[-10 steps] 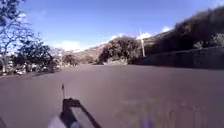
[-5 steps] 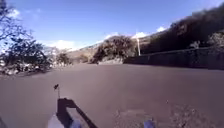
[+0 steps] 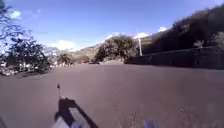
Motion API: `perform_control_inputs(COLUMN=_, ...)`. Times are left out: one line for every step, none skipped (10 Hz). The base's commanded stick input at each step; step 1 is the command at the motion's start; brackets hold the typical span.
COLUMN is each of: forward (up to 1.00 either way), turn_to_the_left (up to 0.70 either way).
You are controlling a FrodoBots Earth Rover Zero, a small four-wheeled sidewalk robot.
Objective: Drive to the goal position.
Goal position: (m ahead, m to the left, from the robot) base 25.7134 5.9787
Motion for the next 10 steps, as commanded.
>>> perform_control_inputs(forward=0.70, turn_to_the_left=0.00)
perform_control_inputs(forward=0.70, turn_to_the_left=0.00)
perform_control_inputs(forward=0.70, turn_to_the_left=0.00)
perform_control_inputs(forward=0.70, turn_to_the_left=0.00)
perform_control_inputs(forward=0.70, turn_to_the_left=0.00)
perform_control_inputs(forward=0.70, turn_to_the_left=0.00)
perform_control_inputs(forward=0.70, turn_to_the_left=0.00)
perform_control_inputs(forward=0.70, turn_to_the_left=0.00)
perform_control_inputs(forward=0.70, turn_to_the_left=0.00)
perform_control_inputs(forward=0.70, turn_to_the_left=0.00)
